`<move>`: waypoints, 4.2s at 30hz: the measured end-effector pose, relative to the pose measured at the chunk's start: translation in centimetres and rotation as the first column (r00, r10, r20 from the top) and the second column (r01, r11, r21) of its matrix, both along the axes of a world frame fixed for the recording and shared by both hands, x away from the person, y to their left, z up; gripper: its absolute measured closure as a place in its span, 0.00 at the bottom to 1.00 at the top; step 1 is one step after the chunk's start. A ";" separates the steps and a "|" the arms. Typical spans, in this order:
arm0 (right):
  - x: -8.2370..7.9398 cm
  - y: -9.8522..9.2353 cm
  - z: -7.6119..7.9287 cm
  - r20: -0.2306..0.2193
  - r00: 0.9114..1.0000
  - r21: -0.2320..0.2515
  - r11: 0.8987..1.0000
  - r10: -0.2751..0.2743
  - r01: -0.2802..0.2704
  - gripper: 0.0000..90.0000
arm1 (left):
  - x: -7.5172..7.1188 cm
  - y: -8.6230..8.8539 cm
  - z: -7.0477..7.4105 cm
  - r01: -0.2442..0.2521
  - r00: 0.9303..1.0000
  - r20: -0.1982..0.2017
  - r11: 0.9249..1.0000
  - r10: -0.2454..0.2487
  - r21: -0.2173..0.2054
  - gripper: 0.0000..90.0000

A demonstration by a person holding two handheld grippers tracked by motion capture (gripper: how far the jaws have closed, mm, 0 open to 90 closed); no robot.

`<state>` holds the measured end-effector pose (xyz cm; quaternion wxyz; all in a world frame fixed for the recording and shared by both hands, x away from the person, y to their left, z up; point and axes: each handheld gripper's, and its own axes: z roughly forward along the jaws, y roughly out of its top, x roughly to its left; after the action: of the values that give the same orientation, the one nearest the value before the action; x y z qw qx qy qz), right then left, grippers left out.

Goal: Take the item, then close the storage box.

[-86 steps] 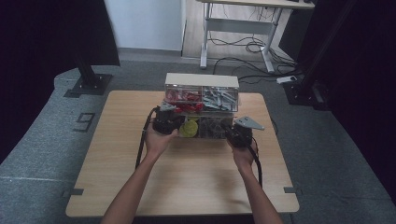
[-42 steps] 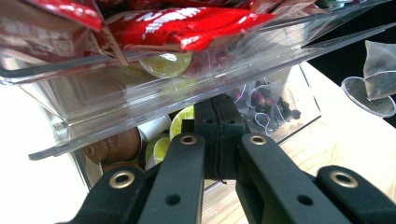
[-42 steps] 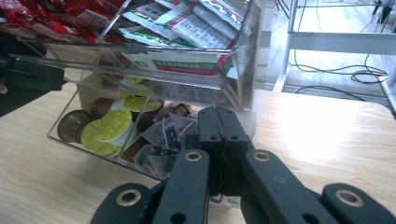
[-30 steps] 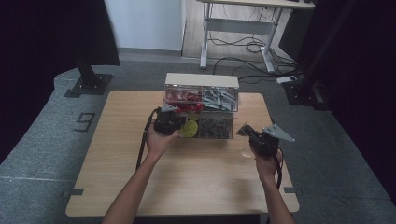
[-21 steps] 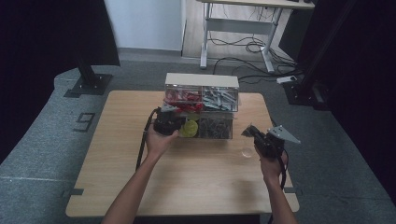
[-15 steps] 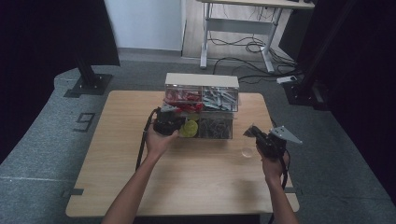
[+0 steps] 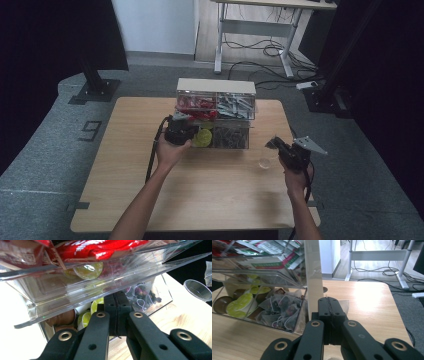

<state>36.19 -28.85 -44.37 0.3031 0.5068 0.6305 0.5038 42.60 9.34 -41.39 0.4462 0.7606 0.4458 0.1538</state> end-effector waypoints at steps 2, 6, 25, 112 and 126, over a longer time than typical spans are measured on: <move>0.1 -0.2 -0.2 -0.005 1.000 0.000 1.000 -0.004 0.004 0.99 | 0.0 0.0 0.0 0.000 1.000 0.000 1.000 0.000 0.001 1.00; 0.3 -0.4 -0.5 -0.014 1.000 0.000 1.000 -0.011 0.011 0.99 | 0.0 -0.1 -0.1 0.001 1.000 -0.002 1.000 -0.001 0.001 1.00; 0.2 -0.2 -1.1 -0.025 1.000 -0.025 1.000 -0.002 0.001 0.79 | 0.0 -0.1 -0.5 0.001 1.000 -0.009 1.000 -0.001 0.002 1.00; -6.1 1.1 -7.6 -0.091 0.983 -0.017 0.986 0.162 -0.165 0.57 | -1.4 1.7 -6.4 -0.027 0.995 -0.093 0.999 0.023 -0.039 1.00; -6.0 1.2 -7.9 -0.102 0.980 -0.018 0.985 0.171 -0.174 0.57 | -1.5 1.7 -7.5 -0.020 0.994 -0.109 0.999 0.015 -0.046 1.00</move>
<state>30.16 -27.64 -52.24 0.2331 0.4706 0.6932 0.4936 41.15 11.01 -48.91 0.4376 0.7533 0.4795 0.1055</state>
